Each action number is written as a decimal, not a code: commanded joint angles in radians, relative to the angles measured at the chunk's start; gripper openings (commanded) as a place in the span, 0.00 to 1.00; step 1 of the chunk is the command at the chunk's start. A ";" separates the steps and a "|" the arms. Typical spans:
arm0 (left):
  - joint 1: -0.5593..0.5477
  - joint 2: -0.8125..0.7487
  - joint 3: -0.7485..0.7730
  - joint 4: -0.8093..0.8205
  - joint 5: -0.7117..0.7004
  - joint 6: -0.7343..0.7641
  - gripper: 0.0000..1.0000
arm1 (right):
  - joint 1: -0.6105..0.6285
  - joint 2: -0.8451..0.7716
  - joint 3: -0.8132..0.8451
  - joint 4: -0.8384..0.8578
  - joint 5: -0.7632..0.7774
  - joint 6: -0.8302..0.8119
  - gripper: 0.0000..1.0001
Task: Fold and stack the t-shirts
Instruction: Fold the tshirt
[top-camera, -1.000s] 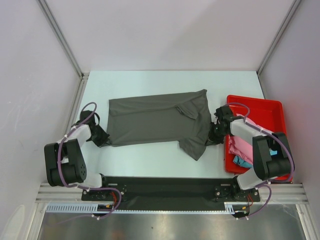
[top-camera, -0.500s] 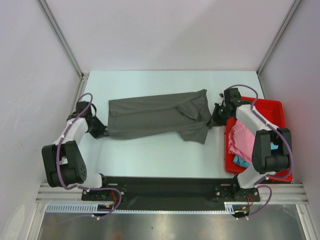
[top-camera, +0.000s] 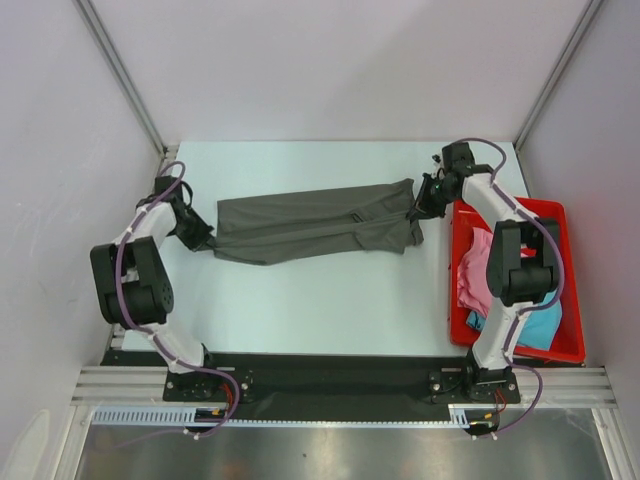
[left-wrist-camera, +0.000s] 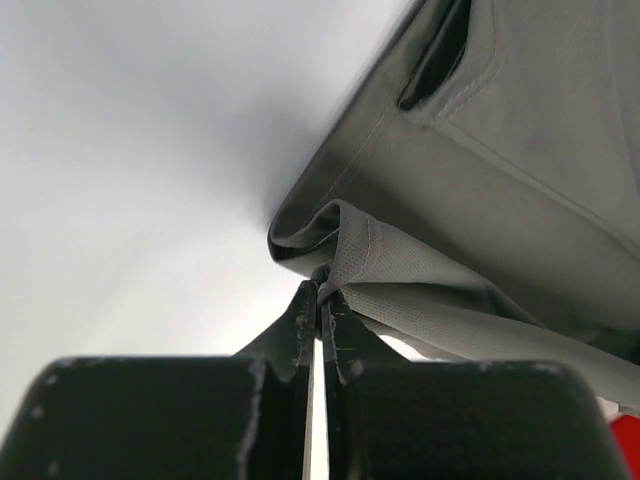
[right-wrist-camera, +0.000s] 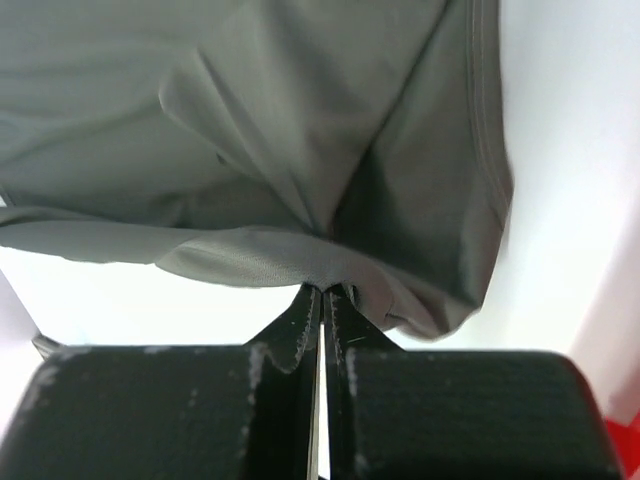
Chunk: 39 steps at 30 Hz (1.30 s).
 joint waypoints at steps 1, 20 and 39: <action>0.009 0.052 0.089 -0.006 0.017 0.015 0.04 | -0.014 0.046 0.110 -0.046 0.000 -0.018 0.00; 0.002 0.252 0.296 -0.024 0.054 0.019 0.22 | -0.027 0.233 0.282 -0.083 -0.002 -0.020 0.00; -0.046 0.066 0.077 0.109 0.077 0.111 0.41 | -0.027 0.213 0.245 -0.078 -0.017 -0.018 0.01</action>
